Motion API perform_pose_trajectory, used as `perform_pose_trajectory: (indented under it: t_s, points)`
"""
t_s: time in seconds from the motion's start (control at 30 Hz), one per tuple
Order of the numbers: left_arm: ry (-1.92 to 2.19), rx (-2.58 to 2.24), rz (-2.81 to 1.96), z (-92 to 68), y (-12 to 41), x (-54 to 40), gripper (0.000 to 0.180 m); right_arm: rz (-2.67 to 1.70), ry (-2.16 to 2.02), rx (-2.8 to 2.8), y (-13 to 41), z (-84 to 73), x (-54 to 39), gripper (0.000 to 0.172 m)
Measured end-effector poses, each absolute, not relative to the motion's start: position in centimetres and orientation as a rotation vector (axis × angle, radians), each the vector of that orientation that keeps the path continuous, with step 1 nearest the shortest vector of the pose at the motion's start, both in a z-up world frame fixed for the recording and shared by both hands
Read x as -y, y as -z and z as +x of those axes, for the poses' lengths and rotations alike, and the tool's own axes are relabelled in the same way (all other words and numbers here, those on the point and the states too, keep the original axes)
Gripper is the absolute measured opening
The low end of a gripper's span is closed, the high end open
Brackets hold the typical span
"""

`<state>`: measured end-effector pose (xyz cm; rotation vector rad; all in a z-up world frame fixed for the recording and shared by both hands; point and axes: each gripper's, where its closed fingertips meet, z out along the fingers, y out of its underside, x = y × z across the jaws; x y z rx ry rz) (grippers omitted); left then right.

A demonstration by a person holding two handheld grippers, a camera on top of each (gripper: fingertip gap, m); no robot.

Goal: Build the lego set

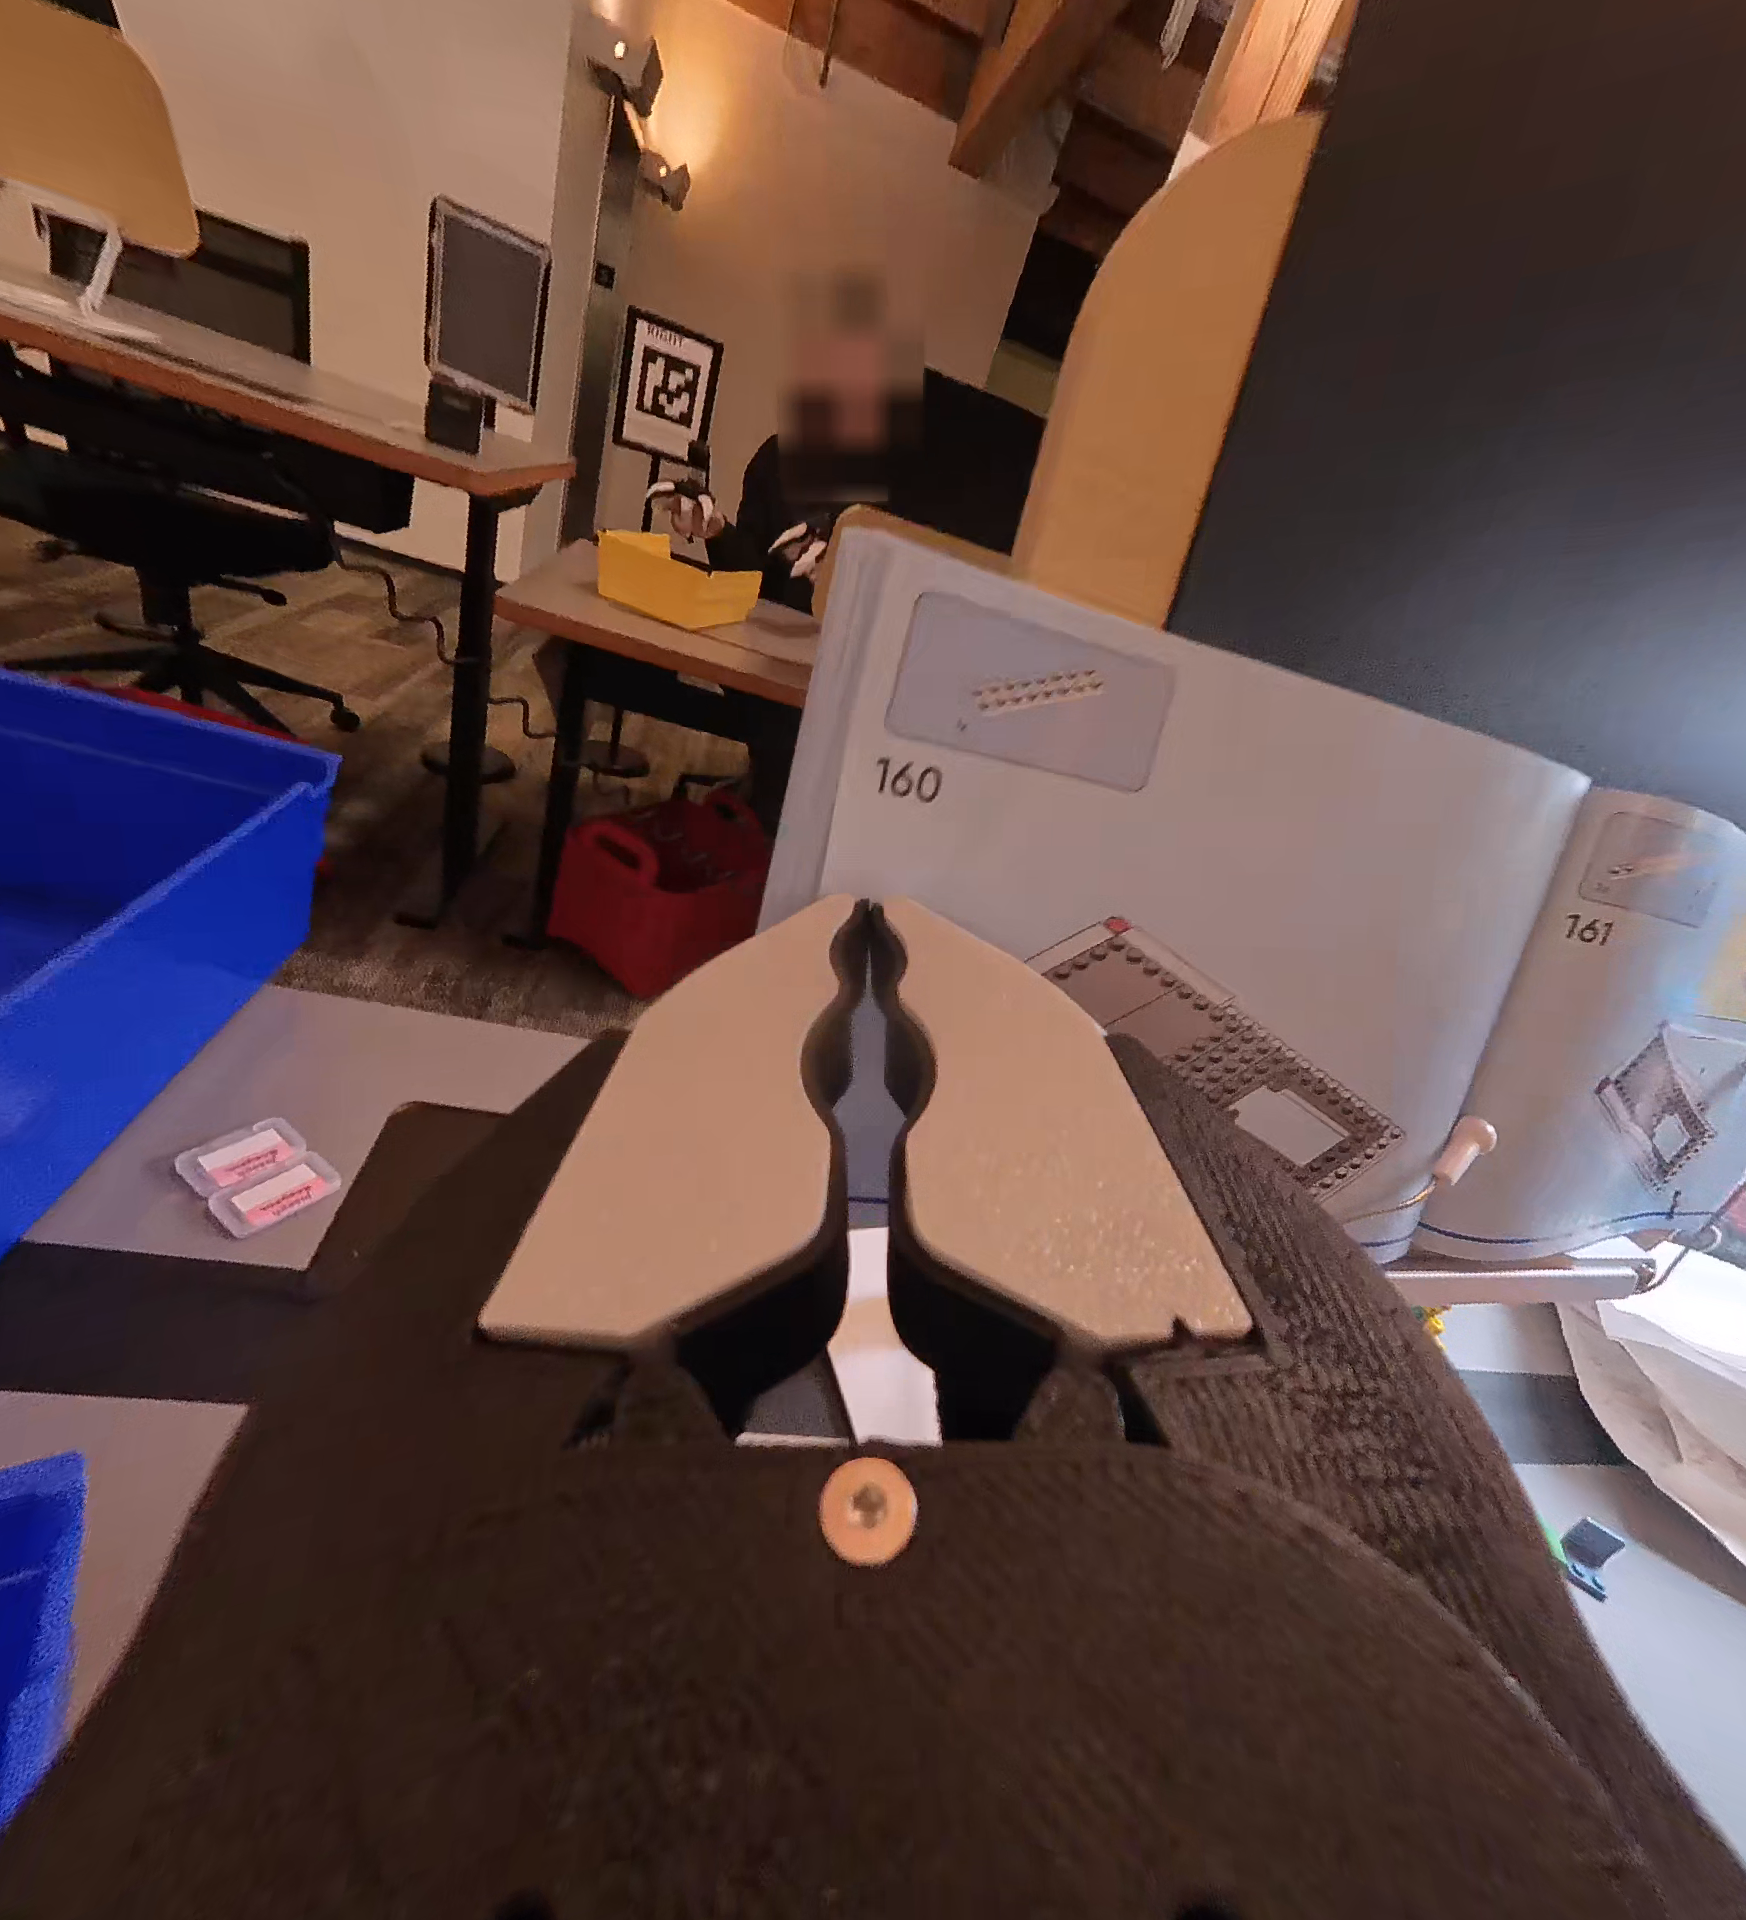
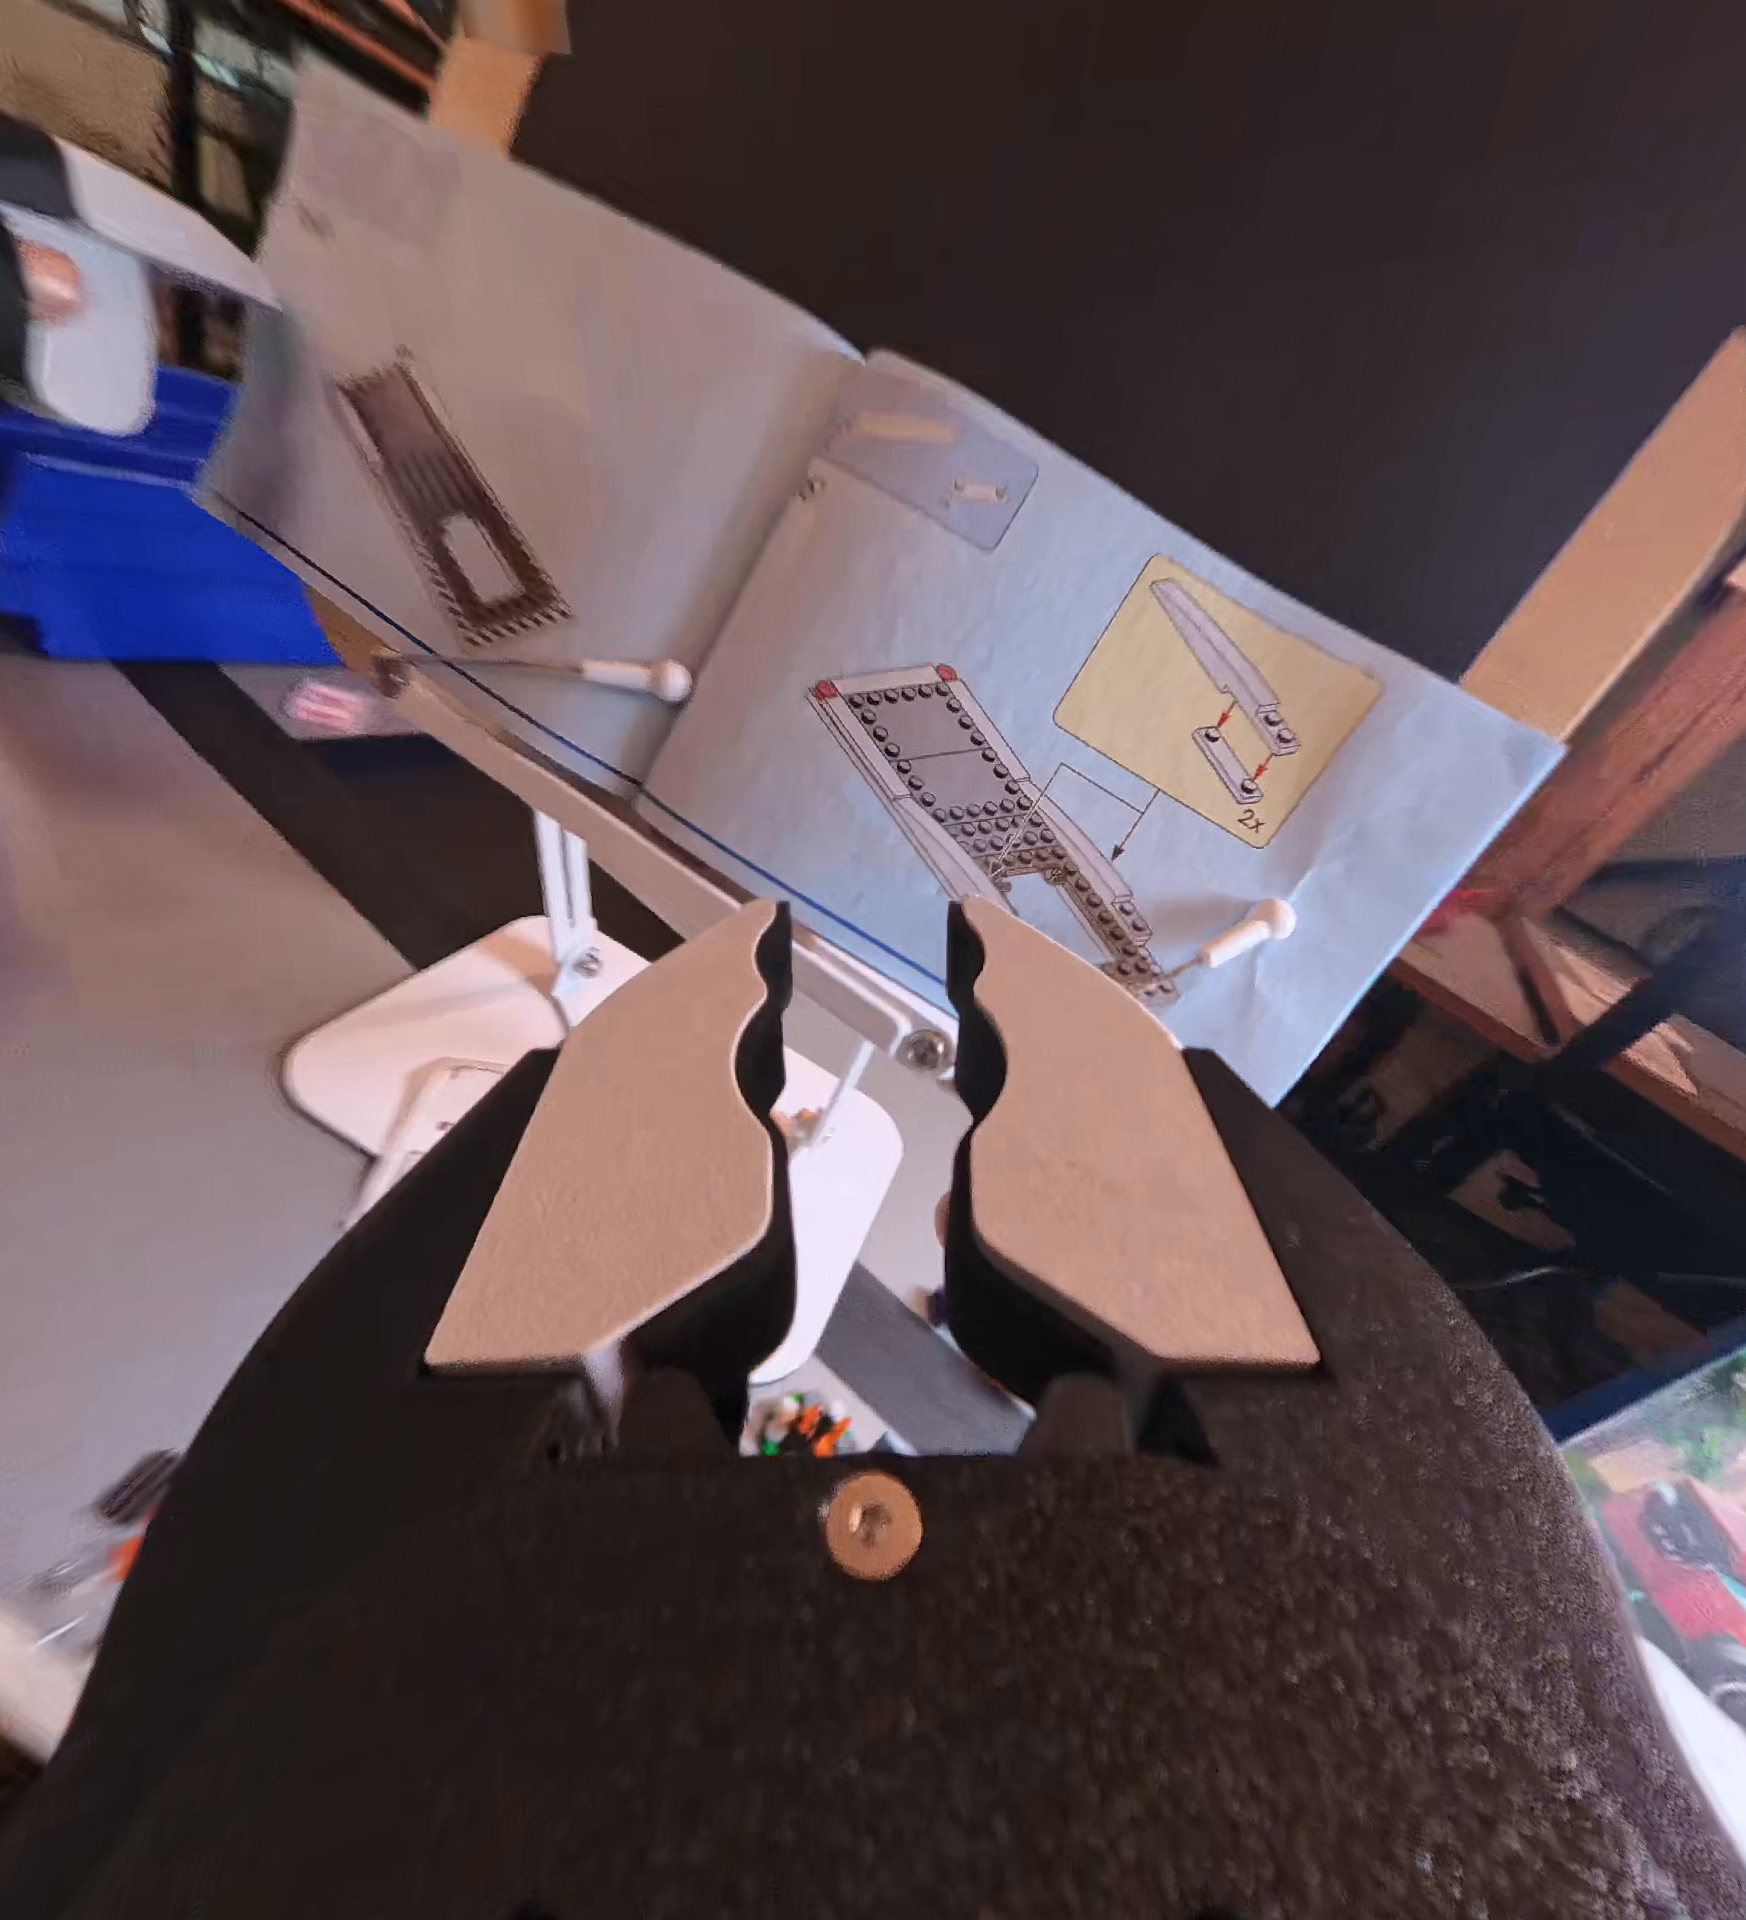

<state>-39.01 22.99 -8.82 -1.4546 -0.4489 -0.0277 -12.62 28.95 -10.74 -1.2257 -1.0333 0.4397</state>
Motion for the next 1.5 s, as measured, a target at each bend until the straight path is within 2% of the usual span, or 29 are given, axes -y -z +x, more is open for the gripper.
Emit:
perform_pose_trajectory:
  t_s: [0.13, 0.43, 0.87, 1.5]
  points:
    - [-0.070, 0.346, -1.408, -37.5, 6.3, -22.5, 0.000, -1.224, -0.558, 1.025, 10.8, -7.4, -23.8, 0.028]
    - [-0.294, 0.211, -1.401, -35.7, 4.0, -22.5, 0.000, -1.328, -0.564, 0.967, 17.0, 4.3, -18.9, 0.031]
    - [-0.285, 0.110, -1.495, -30.1, 11.0, -21.3, 0.000, -1.305, -0.580, 0.928, 20.4, 6.2, -19.0, 0.032]
    - [-0.298, 0.090, -1.475, -27.8, 15.6, -16.7, 0.000, -1.265, -0.512, 0.980, 21.2, 5.9, -18.3, 0.032]
